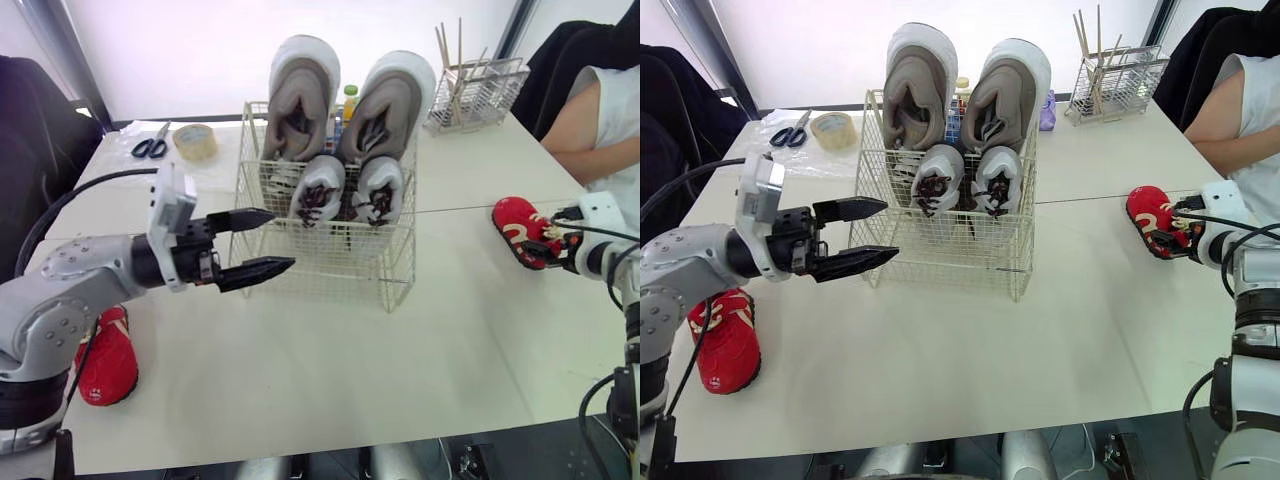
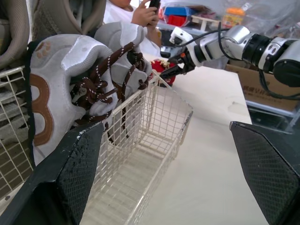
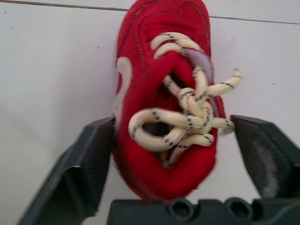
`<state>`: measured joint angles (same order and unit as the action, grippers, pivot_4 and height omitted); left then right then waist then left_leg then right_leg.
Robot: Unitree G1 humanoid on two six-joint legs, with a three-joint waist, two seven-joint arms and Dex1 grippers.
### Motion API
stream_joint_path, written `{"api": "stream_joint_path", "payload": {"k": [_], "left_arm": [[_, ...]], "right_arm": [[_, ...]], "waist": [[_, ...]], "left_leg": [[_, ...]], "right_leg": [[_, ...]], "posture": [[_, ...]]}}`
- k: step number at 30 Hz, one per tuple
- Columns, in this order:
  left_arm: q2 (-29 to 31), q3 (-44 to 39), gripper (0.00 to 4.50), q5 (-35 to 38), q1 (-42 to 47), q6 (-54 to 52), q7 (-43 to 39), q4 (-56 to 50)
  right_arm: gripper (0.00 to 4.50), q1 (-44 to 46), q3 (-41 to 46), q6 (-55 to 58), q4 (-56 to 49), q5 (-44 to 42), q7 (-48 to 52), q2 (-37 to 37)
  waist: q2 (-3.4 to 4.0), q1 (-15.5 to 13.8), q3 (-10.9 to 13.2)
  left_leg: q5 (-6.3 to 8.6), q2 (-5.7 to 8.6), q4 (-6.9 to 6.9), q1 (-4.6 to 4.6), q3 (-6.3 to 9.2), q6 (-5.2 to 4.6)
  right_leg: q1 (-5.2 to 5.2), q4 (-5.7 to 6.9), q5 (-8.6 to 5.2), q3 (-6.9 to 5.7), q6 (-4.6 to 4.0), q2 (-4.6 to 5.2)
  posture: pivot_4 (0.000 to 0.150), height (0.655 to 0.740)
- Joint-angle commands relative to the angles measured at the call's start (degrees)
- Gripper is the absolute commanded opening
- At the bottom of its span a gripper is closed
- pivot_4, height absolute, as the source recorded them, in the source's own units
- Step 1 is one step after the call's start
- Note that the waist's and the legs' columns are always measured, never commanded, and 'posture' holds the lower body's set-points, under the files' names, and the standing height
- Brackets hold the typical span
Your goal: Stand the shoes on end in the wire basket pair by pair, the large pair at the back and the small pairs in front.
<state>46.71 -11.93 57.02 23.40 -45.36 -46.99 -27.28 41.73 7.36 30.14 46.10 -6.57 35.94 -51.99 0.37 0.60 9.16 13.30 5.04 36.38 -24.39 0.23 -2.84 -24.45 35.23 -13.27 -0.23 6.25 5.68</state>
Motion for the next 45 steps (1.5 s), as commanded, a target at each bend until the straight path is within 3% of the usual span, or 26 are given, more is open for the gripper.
{"api": "stream_joint_path", "payload": {"k": [1, 5, 7, 12, 18, 21, 28, 32, 44, 45], "left_arm": [[-0.2, 0.0, 4.5, -1.3, 1.7, 1.8, 0.1, -0.8], [-0.7, 0.6, 4.5, -2.6, 2.8, 2.4, -0.7, 0.5], [-0.9, 0.8, 4.5, -3.1, 3.8, 2.7, -1.1, 1.7], [-2.2, -0.1, 4.5, -3.9, 9.4, 3.1, -0.9, 8.0], [-4.2, -2.6, 4.5, -2.1, 18.2, 1.7, 0.9, 16.6], [-4.7, -3.5, 4.5, 0.0, 23.9, -0.4, 0.8, 21.7], [-3.7, -2.6, 4.5, 1.1, 33.5, -5.6, -2.5, 30.5], [-2.4, -2.4, 4.5, 2.0, 36.8, -9.2, -5.0, 31.7], [-2.9, -4.3, 4.5, 6.3, 36.3, -16.7, -2.5, 27.7], [-3.1, -4.5, 4.25, 6.4, 36.2, -16.8, -2.0, 27.7]], "right_arm": [[2.21, 1.6, 0.3, -0.4, -0.5, 0.6, -0.5, 0.3], [0.4, 2.0, 1.1, 1.6, -3.2, -0.2, -0.1, 0.6], [0.04, 2.0, 2.0, 3.3, -5.9, -0.8, -0.4, 0.2], [0.04, 2.7, 7.4, 5.9, -18.5, -2.9, -3.8, -1.6], [0.04, 8.3, 12.7, -0.7, -33.4, -4.9, -7.2, -2.0], [0.04, 13.3, 10.9, -8.8, -42.7, -7.1, -2.7, -1.5], [0.04, 17.5, -1.0, -23.0, -52.4, -8.8, 13.4, 0.8], [0.04, 17.3, -6.5, -29.6, -54.1, -6.5, 18.9, 2.1], [0.04, 19.7, -12.7, -42.4, -49.2, 1.2, 20.9, 6.7], [0.04, 19.8, -13.0, -43.0, -49.1, 1.5, 21.0, 6.9]], "waist": [[0.0, 0.0, 0.0], [0.0, 0.0, 0.0], [0.01, 0.0, 0.0], [0.04, 0.0, 0.0], [0.09, -0.1, 0.1], [0.08, 0.0, 0.1], [-0.14, 0.2, 0.2], [-0.37, 0.0, 0.5], [-0.53, 0.1, 0.6], [-0.53, 0.1, 0.6]], "left_leg": [[-0.01, 0.0, 0.0, 0.0, 0.0, 0.01], [-0.01, 0.0, 0.03, 0.0, 0.0, 0.01], [-0.01, 0.0, 0.04, 0.0, 0.0, 0.02], [-0.02, 0.0, 0.06, -0.01, 0.01, 0.03], [-0.01, 0.0, 0.12, -0.03, 0.01, 0.03], [-0.03, -0.01, 0.11, -0.03, 0.02, 0.06], [-0.01, -0.03, 0.32, -0.01, 0.02, 0.02], [0.06, 0.01, 0.68, -0.05, 0.02, -0.08], [-0.03, 0.0, 0.7, -0.05, 0.08, 0.11], [-0.03, 0.0, 0.7, -0.05, 0.08, 0.11]], "right_leg": [[0.0, 0.0, 0.0, 0.0, 0.0, 0.0], [0.01, 0.02, 0.03, 0.0, 0.05, -0.01], [0.01, 0.03, 0.05, 0.0, 0.09, -0.02], [-0.03, 0.11, 0.08, 0.0, 0.14, -0.03], [-0.08, 0.23, 0.09, -0.01, 0.17, -0.07], [-0.1, 0.23, 0.09, -0.02, 0.18, -0.1], [-0.03, 0.34, 0.1, -0.03, 0.21, -0.14], [-0.03, 0.66, 0.09, -0.03, 0.22, -0.1], [-0.15, 0.87, 0.09, 0.0, 0.21, -0.09], [-0.16, 0.87, 0.09, 0.0, 0.21, -0.09]], "posture": [[0.15, 0.74], [0.15, 0.74], [0.15, 0.74], [0.15, 0.74], [0.15, 0.74], [0.15, 0.74], [0.15, 0.74], [0.15, 0.74], [0.15, 0.74], [0.15, 0.74]]}}
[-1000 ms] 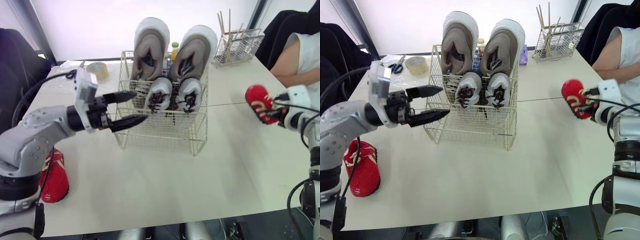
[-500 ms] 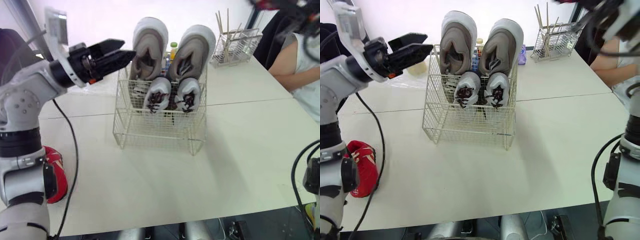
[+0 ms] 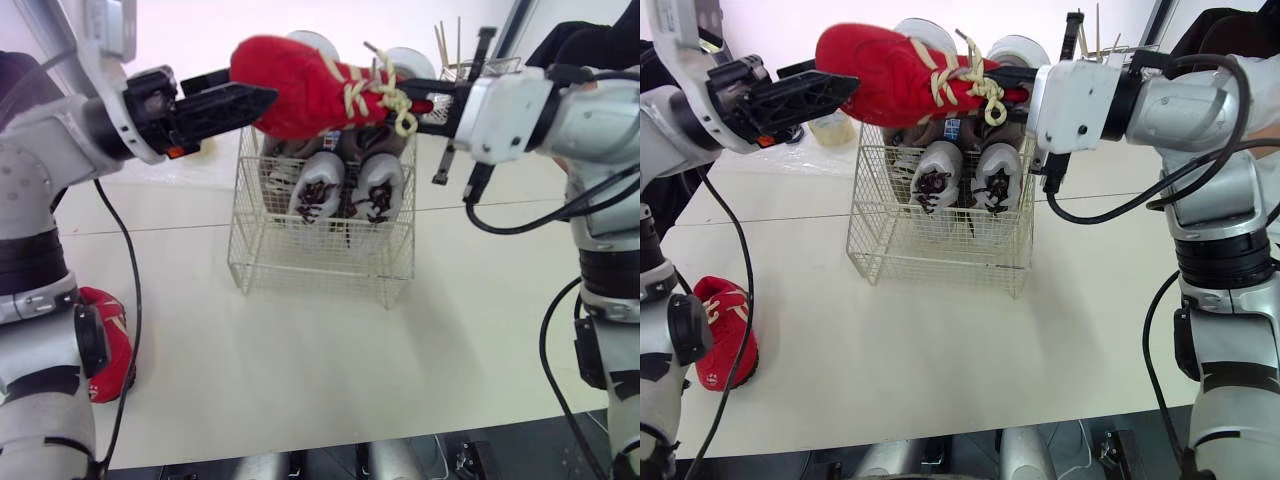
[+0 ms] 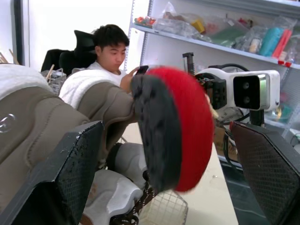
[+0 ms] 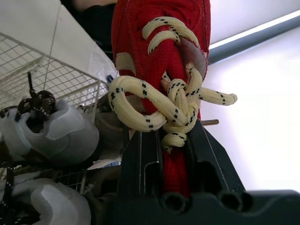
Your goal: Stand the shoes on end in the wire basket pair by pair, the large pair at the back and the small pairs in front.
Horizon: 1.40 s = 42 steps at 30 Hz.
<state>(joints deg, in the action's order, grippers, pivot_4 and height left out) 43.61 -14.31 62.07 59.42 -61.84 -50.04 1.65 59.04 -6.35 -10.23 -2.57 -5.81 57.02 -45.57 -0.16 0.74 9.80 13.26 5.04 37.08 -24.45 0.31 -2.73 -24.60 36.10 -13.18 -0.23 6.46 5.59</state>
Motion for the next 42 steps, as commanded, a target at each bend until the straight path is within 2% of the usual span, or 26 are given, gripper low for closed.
{"api": "stream_joint_path", "payload": {"k": [1, 2, 8, 9, 10, 13, 19, 22, 25, 29, 32, 36, 42], "left_arm": [[-0.1, -2.3, 3.97, 1.4, 0.2, -0.5, 1.4, -1.1], [-0.2, -2.4, 3.68, 1.3, 0.1, -0.5, 1.5, -1.1], [-0.7, -2.8, 0.77, 2.3, -0.9, -0.6, 2.0, -1.2], [-1.0, -2.9, 0.36, 2.5, -1.3, -0.6, 2.2, -1.3], [-1.4, -3.2, 0.24, 3.0, -1.8, -0.8, 2.7, -1.4], [-2.9, -4.3, 0.24, 4.5, -3.2, -0.9, 4.3, -1.8], [-7.9, -10.0, 0.24, 11.4, -6.6, -0.9, 11.7, -1.7], [-10.6, -12.2, 0.24, 15.4, -8.5, -0.2, 16.1, -3.3], [-12.1, -13.0, 0.24, 18.1, -9.4, 0.4, 19.2, -4.4], [-14.5, -13.1, 0.24, 21.5, -10.1, 1.9, 22.8, -6.1], [-16.3, -12.4, 0.24, 23.4, -10.2, 3.0, 25.0, -7.0], [-18.6, -10.9, 0.24, 24.7, -10.8, 4.3, 27.4, -8.5], [-20.0, -9.2, 0.24, 25.8, -12.1, 5.9, 29.3, -10.2]], "right_arm": [[0.04, 2.6, 0.6, -3.2, -0.3, 1.0, 0.1, 0.6], [0.04, 2.7, 0.5, -3.7, -0.1, 1.2, 0.3, 0.8], [0.04, 3.3, 0.8, -4.7, 0.5, 1.6, 1.0, 0.9], [0.04, 3.3, 1.1, -3.9, 0.3, 1.0, 1.3, 0.8], [0.04, 3.3, 1.9, -0.9, -0.7, -1.2, 1.4, 1.1], [1.41, 3.0, 5.4, 11.9, -3.8, -9.3, 0.2, 1.7], [4.46, -1.0, 19.0, 50.8, -10.0, -38.5, -4.0, -2.3], [4.46, -5.3, 29.9, 65.5, -7.6, -55.3, -11.4, -2.5], [4.46, -10.1, 34.9, 70.4, -7.8, -62.5, -18.4, -1.1], [4.46, -17.0, 36.4, 72.0, -11.5, -72.3, -29.5, 5.4], [4.46, -18.5, 33.7, 70.0, -14.5, -76.4, -36.3, 11.3], [4.46, -16.0, 29.8, 65.9, -15.7, -78.7, -41.6, 18.0], [4.46, -11.7, 25.6, 62.6, -15.1, -79.1, -43.4, 20.7]], "waist": [[0.0, 0.0, 0.0], [-0.01, 0.0, 0.0], [-0.02, -0.1, 0.0], [-0.02, -0.1, 0.0], [-0.02, -0.1, 0.0], [-0.03, -0.1, 0.0], [-0.05, -0.6, 0.0], [-0.09, -1.1, 0.0], [-0.1, -1.4, 0.0], [-0.09, -1.3, 0.0], [-0.06, -1.1, 0.0], [-0.06, -1.1, 0.0], [-0.07, -1.4, 0.0]], "left_leg": [[-0.01, 0.0, 0.0, 0.0, 0.0, 0.01], [-0.01, 0.0, 0.01, 0.0, 0.0, 0.02], [-0.02, 0.01, 0.03, 0.0, 0.01, 0.03], [-0.02, 0.01, 0.03, 0.0, 0.01, 0.03], [-0.02, 0.01, 0.03, 0.0, 0.01, 0.03], [-0.02, 0.0, 0.02, 0.0, 0.01, 0.03], [0.1, 0.01, 0.03, 0.0, 0.1, -0.16], [0.2, 0.0, 0.03, 0.0, 0.11, -0.29], [0.26, -0.01, 0.02, 0.0, 0.11, -0.24], [0.23, -0.02, 0.0, 0.0, 0.11, -0.28], [0.18, -0.02, 0.0, 0.0, 0.09, -0.31], [0.15, -0.01, 0.02, -0.01, 0.08, -0.29], [0.13, 0.0, 0.07, -0.01, 0.08, -0.26]], "right_leg": [[0.0, 0.0, 0.0, 0.0, 0.0, 0.0], [0.0, 0.01, 0.0, 0.0, 0.0, 0.0], [0.02, 0.01, 0.0, 0.0, 0.0, 0.01], [0.02, 0.01, 0.0, 0.0, 0.0, 0.01], [0.02, 0.01, 0.0, 0.0, 0.0, 0.0], [0.01, 0.01, 0.0, 0.0, 0.0, 0.01], [0.06, -0.01, 0.0, 0.01, -0.01, 0.07], [0.11, -0.07, 0.0, 0.02, -0.02, 0.08], [0.09, -0.06, 0.0, 0.03, -0.03, 0.09], [0.08, -0.04, -0.01, 0.04, -0.03, 0.09], [0.04, 0.01, 0.0, 0.06, -0.03, 0.08], [0.03, 0.02, 0.0, 0.05, -0.02, 0.04], [0.07, 0.01, 0.0, 0.05, -0.03, 0.03]], "posture": [[0.15, 0.74], [0.15, 0.74], [0.15, 0.74], [0.15, 0.74], [0.15, 0.74], [0.15, 0.74], [0.15, 0.74], [0.15, 0.74], [0.15, 0.74], [0.15, 0.74], [0.15, 0.74], [0.15, 0.74], [0.15, 0.74]]}}
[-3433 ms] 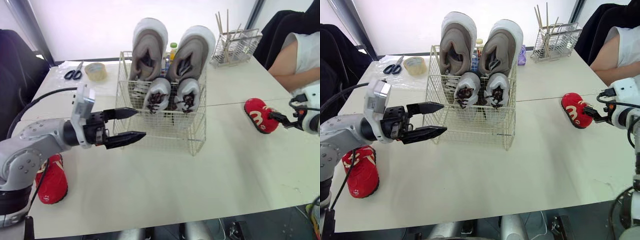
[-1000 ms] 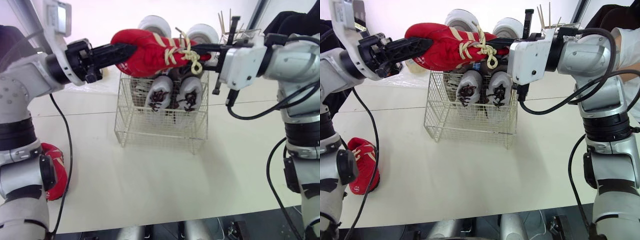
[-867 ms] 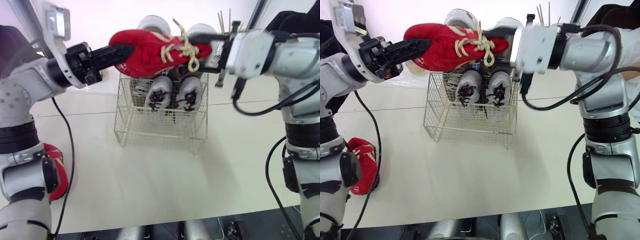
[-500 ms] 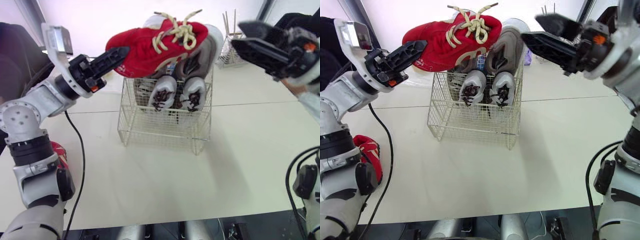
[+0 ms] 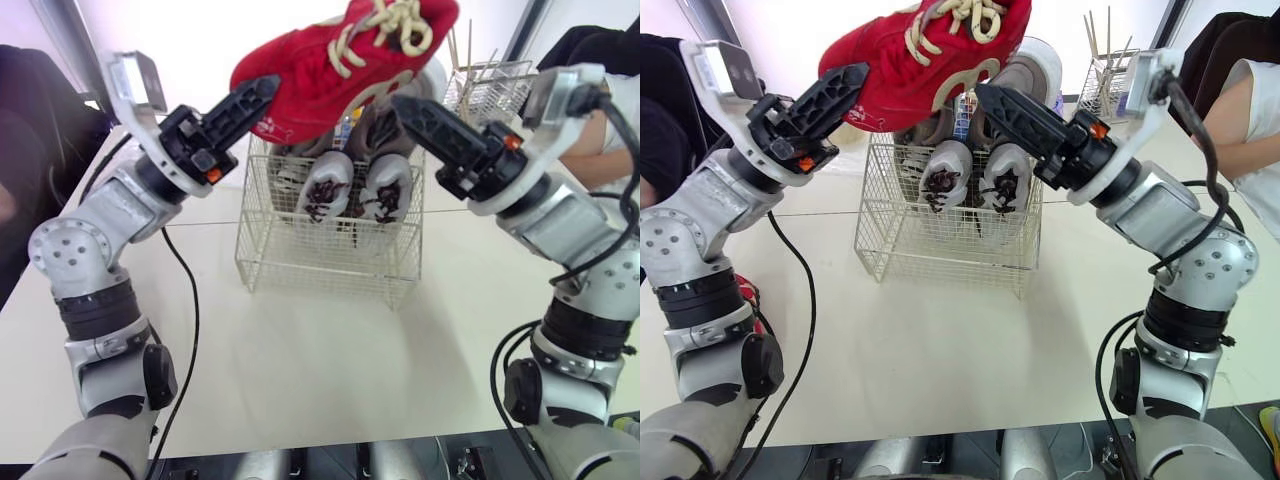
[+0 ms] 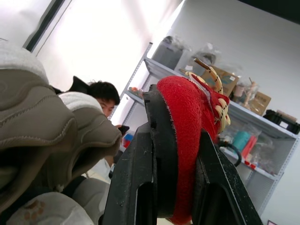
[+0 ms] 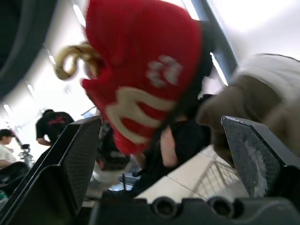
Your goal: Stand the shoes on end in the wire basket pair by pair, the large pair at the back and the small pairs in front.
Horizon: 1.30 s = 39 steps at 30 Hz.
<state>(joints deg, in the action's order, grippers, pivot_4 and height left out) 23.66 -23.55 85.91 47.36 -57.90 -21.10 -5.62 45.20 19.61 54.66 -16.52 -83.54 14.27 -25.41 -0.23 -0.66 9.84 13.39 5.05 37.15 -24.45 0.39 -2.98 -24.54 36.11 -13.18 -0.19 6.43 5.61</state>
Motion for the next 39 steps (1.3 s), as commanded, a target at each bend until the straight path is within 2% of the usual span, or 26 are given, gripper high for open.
{"api": "stream_joint_path", "payload": {"k": [1, 9, 12, 15, 18, 19, 22, 23, 24, 26, 30, 31, 35, 39], "left_arm": [[-0.1, 0.4, 0.24, 1.9, -0.4, 2.1, 0.5, -3.3], [-1.1, 2.8, 0.24, 1.6, -4.1, 4.0, 1.7, -6.1], [-1.1, 3.2, 0.24, 2.1, -4.7, 5.0, 2.4, -7.0], [-0.9, 3.4, 0.24, 2.1, -5.0, 5.7, 2.9, -7.7], [-0.1, 3.9, 0.24, 1.9, -5.4, 5.4, 3.0, -8.4], [0.6, 4.2, 0.24, 1.7, -5.6, 5.0, 2.9, -8.6], [2.8, 5.6, 0.24, 0.8, -6.2, 3.6, 2.3, -8.8], [3.9, 6.2, 1.04, 0.3, -6.5, 3.0, 1.5, -9.0], [5.0, 6.6, 1.31, -0.1, -6.8, 2.5, 0.7, -9.3], [7.5, 6.6, 2.14, -0.5, -7.7, 1.9, -1.4, -10.0], [14.5, 5.8, 4.25, -4.3, -10.4, 1.5, -7.2, -11.1], [16.1, 5.6, 4.46, -5.1, -11.2, 1.5, -8.8, -11.4], [25.1, 3.5, 4.46, -9.7, -15.8, 1.3, -16.7, -11.1], [29.1, 1.8, 4.46, -12.5, -17.9, 2.4, -20.0, -9.8]], "right_arm": [[4.46, 2.8, -0.8, -2.7, -0.9, -1.4, -0.5, 0.8], [4.46, 8.5, -4.5, -6.3, 2.8, 1.7, 2.5, 3.3], [3.67, 8.7, -5.0, -6.7, 3.3, 2.5, 3.9, 3.4], [2.22, 8.8, -5.2, -6.5, 3.6, 3.0, 4.8, 3.2], [1.07, 9.1, -5.4, -6.4, 3.8, 3.4, 5.3, 2.8], [0.88, 9.2, -5.5, -6.3, 3.9, 3.7, 5.4, 2.6], [0.8, 9.9, -5.9, -5.7, 4.4, 4.6, 5.5, 1.6], [0.8, 10.1, -6.1, -5.5, 4.6, 5.1, 5.9, 1.1], [0.8, 10.5, -6.3, -5.2, 4.9, 5.6, 6.5, 0.4], [0.8, 11.2, -6.5, -4.4, 5.3, 6.6, 8.5, -1.5], [0.8, 12.6, -8.8, -2.4, 6.5, 11.8, 17.7, -9.5], [0.8, 12.8, -9.5, -2.2, 6.9, 13.4, 20.4, -11.6], [0.8, 15.1, -15.2, -4.8, 11.3, 24.7, 39.0, -24.6], [0.8, 17.1, -20.9, -9.4, 14.4, 33.5, 54.2, -31.3]], "waist": [[0.0, 0.0, 0.0], [0.01, 0.3, 0.0], [0.01, 0.2, 0.0], [0.0, 0.2, 0.0], [0.0, 0.3, 0.0], [0.0, 0.3, 0.0], [0.01, 0.4, 0.0], [0.01, 0.4, 0.0], [0.01, 0.4, 0.0], [0.03, 0.5, 0.0], [0.03, 0.5, 0.0], [0.03, 0.5, 0.0], [0.05, 0.5, 0.1], [0.07, 0.5, 0.1]], "left_leg": [[0.0, 0.0, 0.0, 0.0, 0.0, -0.01], [0.01, -0.01, -0.02, 0.0, 0.0, -0.02], [0.01, -0.01, -0.03, 0.0, 0.0, -0.02], [0.02, 0.0, -0.02, 0.0, 0.0, -0.04], [0.02, 0.0, -0.03, 0.0, 0.0, -0.04], [0.02, -0.01, -0.03, 0.0, 0.0, -0.04], [0.02, -0.01, -0.05, 0.0, 0.0, -0.04], [0.02, -0.01, -0.06, 0.0, 0.0, -0.04], [0.02, -0.01, -0.06, 0.0, 0.0, -0.04], [0.02, -0.01, -0.08, 0.0, 0.0, -0.04], [0.04, -0.01, -0.12, -0.01, 0.0, -0.06], [0.04, -0.01, -0.12, -0.01, 0.0, -0.06], [0.1, -0.01, -0.15, -0.02, -0.02, -0.11], [0.22, -0.06, -0.22, -0.03, -0.02, 0.0]], "right_leg": [[0.01, -0.01, 0.0, 0.0, 0.0, 0.0], [-0.01, 0.0, 0.0, 0.0, 0.0, -0.03], [0.0, -0.01, 0.0, 0.0, -0.01, -0.02], [0.0, -0.02, 0.0, 0.0, -0.01, -0.02], [0.0, -0.02, 0.0, 0.0, -0.01, -0.02], [0.0, -0.02, 0.0, 0.0, -0.01, -0.02], [-0.01, -0.02, -0.01, 0.0, -0.01, -0.02], [-0.02, -0.02, -0.01, 0.0, -0.01, -0.02], [-0.03, -0.02, -0.01, 0.0, -0.02, -0.02], [-0.03, -0.03, -0.01, 0.0, -0.03, -0.02], [-0.05, -0.08, -0.08, 0.0, -0.14, -0.01], [-0.04, -0.1, -0.11, 0.0, -0.2, -0.01], [0.0, -0.23, -0.15, 0.0, -0.27, 0.03], [-0.01, -0.51, -0.16, -0.01, -0.3, 0.04]], "posture": [[0.15, 0.74], [0.15, 0.74], [0.15, 0.74], [0.15, 0.74], [0.15, 0.74], [0.15, 0.74], [0.15, 0.74], [0.15, 0.74], [0.15, 0.74], [0.15, 0.74], [0.15, 0.74], [0.15, 0.74], [0.15, 0.74], [0.15, 0.74]]}}
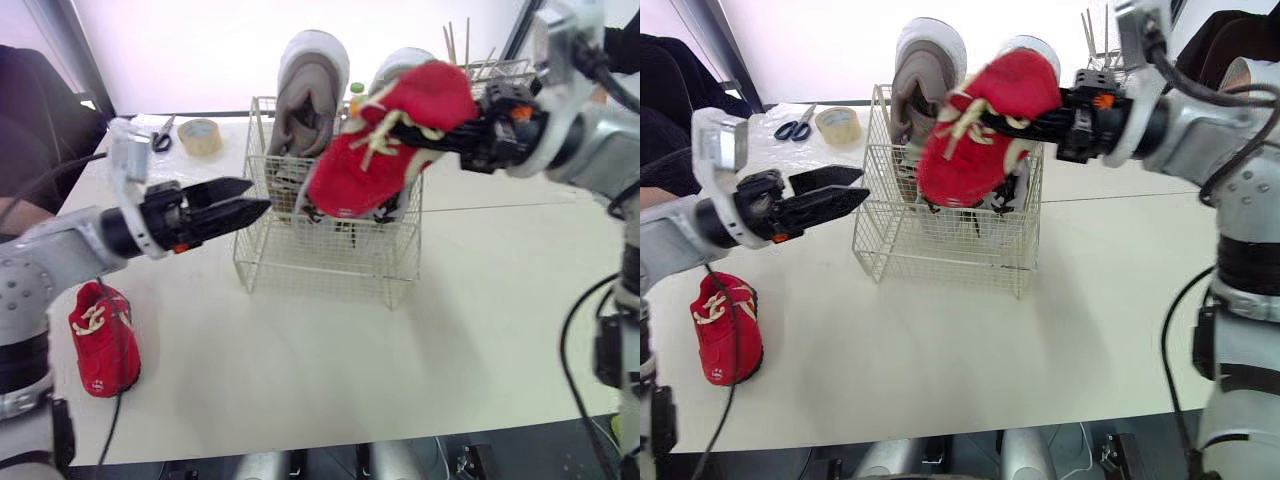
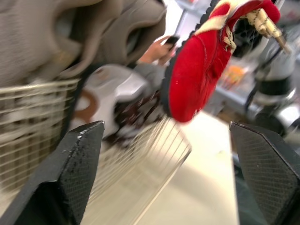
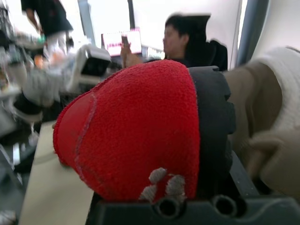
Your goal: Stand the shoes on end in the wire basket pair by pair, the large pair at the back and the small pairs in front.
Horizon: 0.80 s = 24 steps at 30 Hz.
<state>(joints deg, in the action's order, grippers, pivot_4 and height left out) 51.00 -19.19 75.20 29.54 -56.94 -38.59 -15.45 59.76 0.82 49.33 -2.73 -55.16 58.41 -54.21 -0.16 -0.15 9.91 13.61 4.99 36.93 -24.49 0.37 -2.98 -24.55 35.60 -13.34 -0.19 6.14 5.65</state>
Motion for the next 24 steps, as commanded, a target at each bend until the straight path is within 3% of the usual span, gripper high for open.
{"api": "stream_joint_path", "payload": {"k": [1, 7, 24], "left_arm": [[2.1, -2.8, 4.46, -2.6, -0.3, 1.9, -2.9, 0.1], [1.7, -3.3, 4.46, -5.5, -1.7, 3.1, -3.4, -0.8], [1.5, -3.0, 4.46, -11.8, -5.3, 5.2, -5.7, -2.2]], "right_arm": [[0.8, 2.6, -3.5, -5.1, 1.5, 7.1, 13.3, -3.4], [0.8, 1.1, -10.4, -15.4, 4.7, 21.0, 22.1, -3.6], [0.8, -0.9, -16.6, -42.1, 13.6, 44.9, 23.5, 3.1]], "waist": [[0.0, 0.1, 0.0], [0.0, 0.6, 0.0], [-0.01, -0.2, 0.0]], "left_leg": [[0.01, -0.02, -0.03, 0.0, 0.0, 0.0], [0.08, 0.0, -0.07, -0.06, -0.01, -0.09], [0.07, 0.08, 0.02, -0.01, -0.01, -0.05]], "right_leg": [[0.0, -0.1, 0.0, -0.01, 0.0, -0.01], [-0.02, -0.26, 0.03, 0.0, 0.03, 0.03], [-0.02, -0.3, 0.12, -0.02, -0.01, 0.04]], "posture": [[0.15, 0.74], [0.15, 0.74], [0.15, 0.74]]}}
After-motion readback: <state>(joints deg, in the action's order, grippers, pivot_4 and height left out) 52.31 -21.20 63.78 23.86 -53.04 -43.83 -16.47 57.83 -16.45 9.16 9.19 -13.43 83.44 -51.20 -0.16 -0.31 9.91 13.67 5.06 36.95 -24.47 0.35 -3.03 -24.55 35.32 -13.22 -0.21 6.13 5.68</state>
